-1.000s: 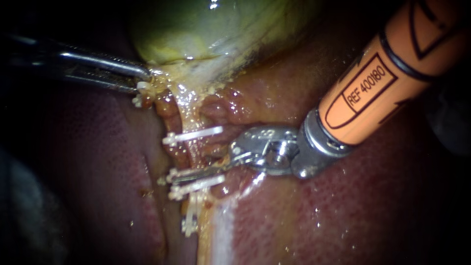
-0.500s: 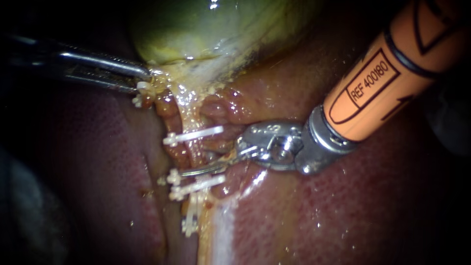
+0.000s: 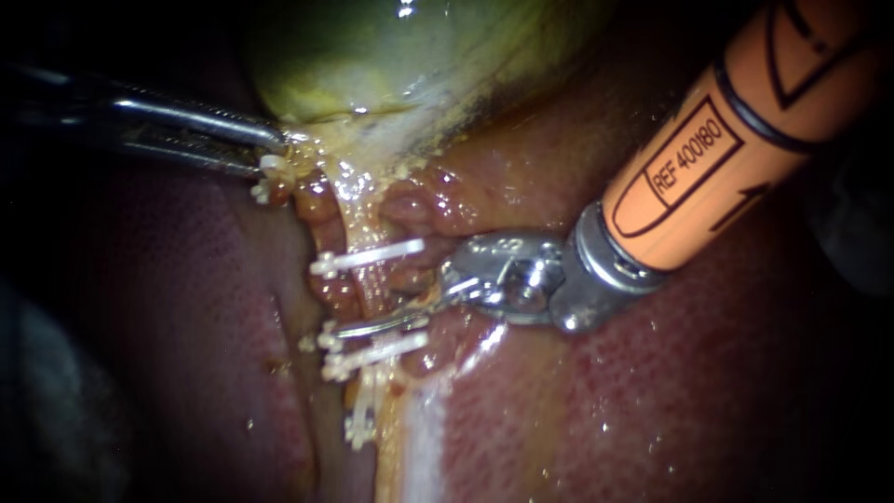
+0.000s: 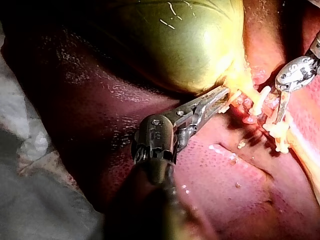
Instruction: Go to the cutting position right tube
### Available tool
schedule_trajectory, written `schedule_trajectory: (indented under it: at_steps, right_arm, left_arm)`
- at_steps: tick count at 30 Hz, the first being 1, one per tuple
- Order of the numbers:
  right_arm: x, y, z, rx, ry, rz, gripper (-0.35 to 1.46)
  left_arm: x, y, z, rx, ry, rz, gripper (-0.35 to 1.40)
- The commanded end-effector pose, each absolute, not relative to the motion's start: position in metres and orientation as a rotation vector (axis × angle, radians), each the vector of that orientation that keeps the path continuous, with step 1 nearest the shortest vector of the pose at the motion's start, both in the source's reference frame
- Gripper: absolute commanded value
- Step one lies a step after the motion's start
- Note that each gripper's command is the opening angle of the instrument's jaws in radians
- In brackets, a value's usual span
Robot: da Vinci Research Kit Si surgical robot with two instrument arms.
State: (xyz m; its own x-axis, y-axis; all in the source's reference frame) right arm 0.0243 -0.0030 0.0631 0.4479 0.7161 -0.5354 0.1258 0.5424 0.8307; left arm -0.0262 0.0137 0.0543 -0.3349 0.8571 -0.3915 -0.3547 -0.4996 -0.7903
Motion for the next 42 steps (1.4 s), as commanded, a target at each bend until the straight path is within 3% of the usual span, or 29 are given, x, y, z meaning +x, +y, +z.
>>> schedule_trajectory:
  at_steps: [1, 12, 24, 42]
  right_arm:
    - [0.0246, -0.0031, 0.0632, 0.953, 1.073, 0.441, 1.29]
    - [0.0283, -0.004, 0.0635, 1.005, 1.174, 0.478, 1.29]
    - [0.0287, -0.004, 0.0632, 1.013, 1.198, 0.492, 1.29]
    - [0.0281, -0.003, 0.0554, 1.086, 1.227, 0.508, 1.27]
  left_arm:
    - [-0.0263, 0.0137, 0.0543, -1.053, -0.763, 1.922, -0.35]
    - [-0.0263, 0.0137, 0.0543, -1.053, -0.763, 1.921, -0.35]
    - [-0.0263, 0.0137, 0.0543, -1.053, -0.763, 1.921, -0.35]
    - [-0.0263, 0.0137, 0.0543, -1.053, -0.763, 1.922, -0.35]
